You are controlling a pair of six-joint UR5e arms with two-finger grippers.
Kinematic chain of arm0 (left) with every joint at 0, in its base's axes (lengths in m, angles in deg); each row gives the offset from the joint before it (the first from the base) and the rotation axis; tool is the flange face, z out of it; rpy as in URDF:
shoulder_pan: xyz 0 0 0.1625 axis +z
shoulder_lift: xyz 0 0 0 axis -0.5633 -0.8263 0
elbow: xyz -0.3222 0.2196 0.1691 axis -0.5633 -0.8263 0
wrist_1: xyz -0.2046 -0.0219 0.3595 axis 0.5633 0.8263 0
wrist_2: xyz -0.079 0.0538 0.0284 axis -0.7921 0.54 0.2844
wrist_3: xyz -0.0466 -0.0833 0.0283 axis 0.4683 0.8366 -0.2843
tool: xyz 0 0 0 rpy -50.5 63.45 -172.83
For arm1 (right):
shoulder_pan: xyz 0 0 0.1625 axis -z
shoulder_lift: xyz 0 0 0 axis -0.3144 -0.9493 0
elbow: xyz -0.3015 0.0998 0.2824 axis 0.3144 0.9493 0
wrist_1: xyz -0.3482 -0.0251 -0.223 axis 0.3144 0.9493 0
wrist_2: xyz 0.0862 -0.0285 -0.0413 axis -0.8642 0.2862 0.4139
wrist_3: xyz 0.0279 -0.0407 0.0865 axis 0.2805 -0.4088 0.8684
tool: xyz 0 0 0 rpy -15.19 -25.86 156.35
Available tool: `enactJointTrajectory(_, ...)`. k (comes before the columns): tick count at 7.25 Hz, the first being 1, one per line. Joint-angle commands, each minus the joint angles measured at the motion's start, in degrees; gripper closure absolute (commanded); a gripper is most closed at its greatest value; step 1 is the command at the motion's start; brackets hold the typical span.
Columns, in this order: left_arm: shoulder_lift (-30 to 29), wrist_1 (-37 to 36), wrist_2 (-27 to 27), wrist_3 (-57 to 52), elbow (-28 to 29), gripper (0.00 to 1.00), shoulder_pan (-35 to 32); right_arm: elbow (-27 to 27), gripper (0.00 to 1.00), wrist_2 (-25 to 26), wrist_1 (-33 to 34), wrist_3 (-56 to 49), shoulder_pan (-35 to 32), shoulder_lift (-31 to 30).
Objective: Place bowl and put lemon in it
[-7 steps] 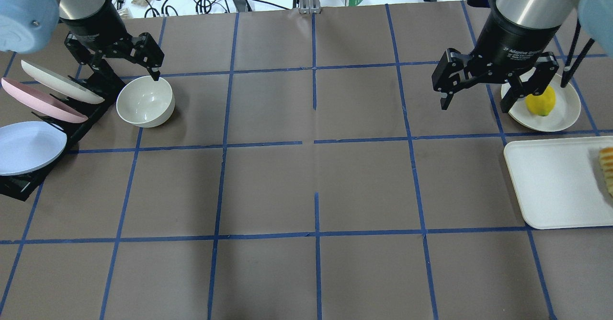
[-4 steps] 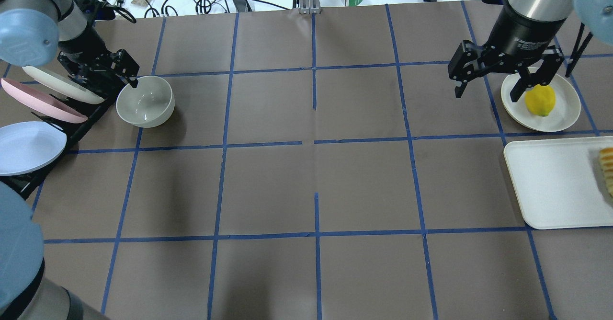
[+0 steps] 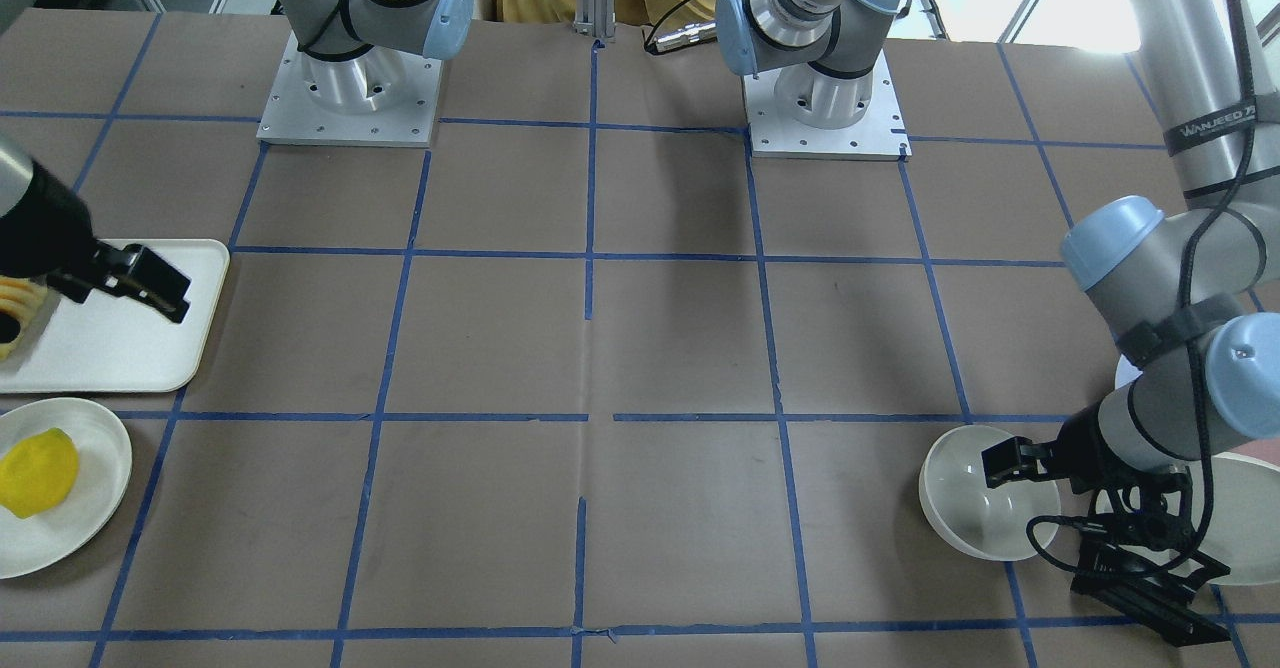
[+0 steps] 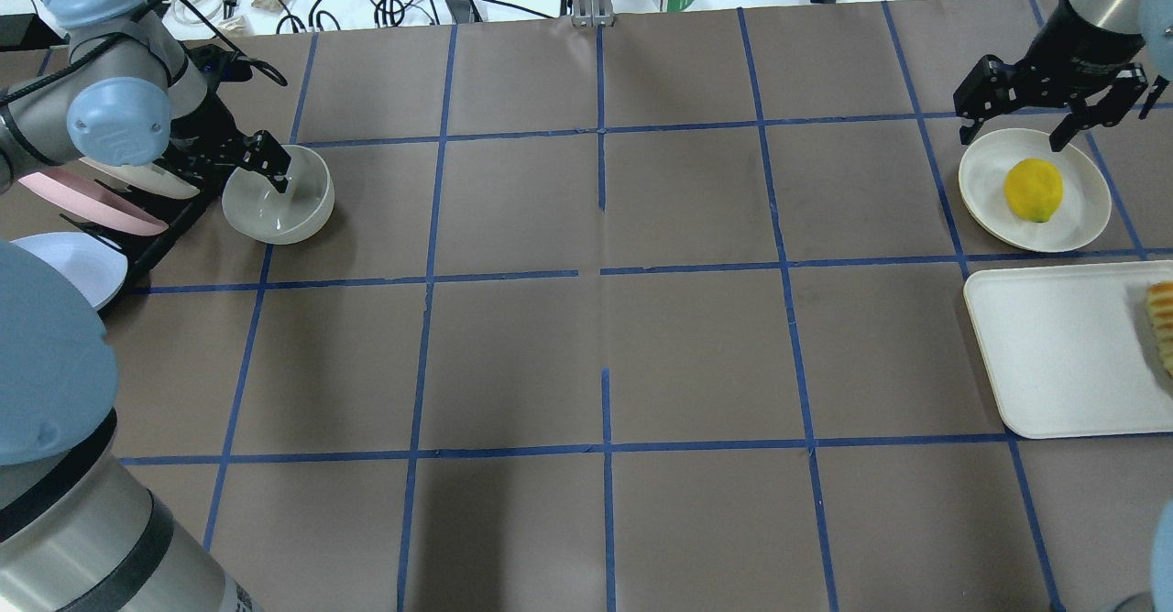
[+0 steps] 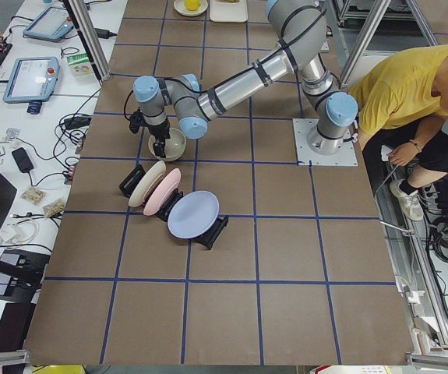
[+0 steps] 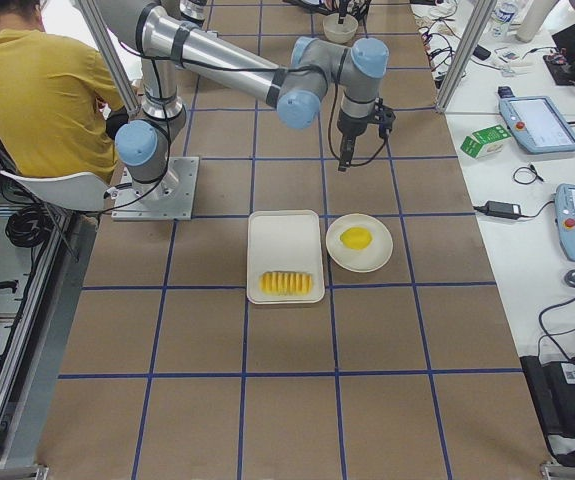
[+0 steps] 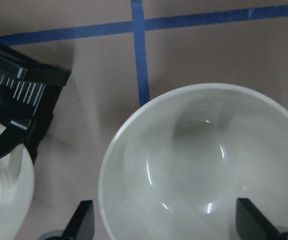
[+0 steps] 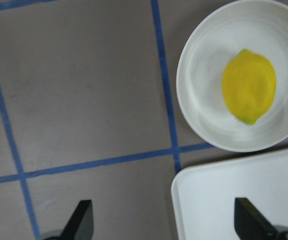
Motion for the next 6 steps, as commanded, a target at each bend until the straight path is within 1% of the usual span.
enactJointTrajectory(1, -1.34, -0.98, 0.37, -0.42, 0.68, 0.0, 0.06, 0.06, 0.0, 0.13, 6.97, -7.89, 4.69, 5.9)
enactJointTrajectory(2, -1.51, -0.9, 0.28, -0.42, 0.25, 0.0, 0.06, 0.15, 0.0, 0.56, 10.55, -11.4, 5.31, 7.58)
enactJointTrajectory(3, -1.51, -0.81, -0.06, -0.33, -0.54, 0.11, 0.23, 0.24, 0.0, 0.48, 12.68, -11.78, 5.58, 9.77)
enactJointTrajectory(4, -1.34, -0.72, -0.07, -0.24, -0.11, 0.4, 0.41, 0.41, 0.0, 0.39, 14.53, -12.04, 5.76, 11.88)
enactJointTrajectory(5, -1.42, -0.72, -0.24, -0.5, 0.5, 0.79, 0.41, 0.15, 0.0, 0.57, 17.07, -13.27, 5.85, 13.2)
enactJointTrajectory(6, -1.34, -0.72, -0.16, -1.12, 0.68, 1.0, 0.5, 0.24, 0.0, 0.57, 17.62, -13.54, 6.72, 13.65)
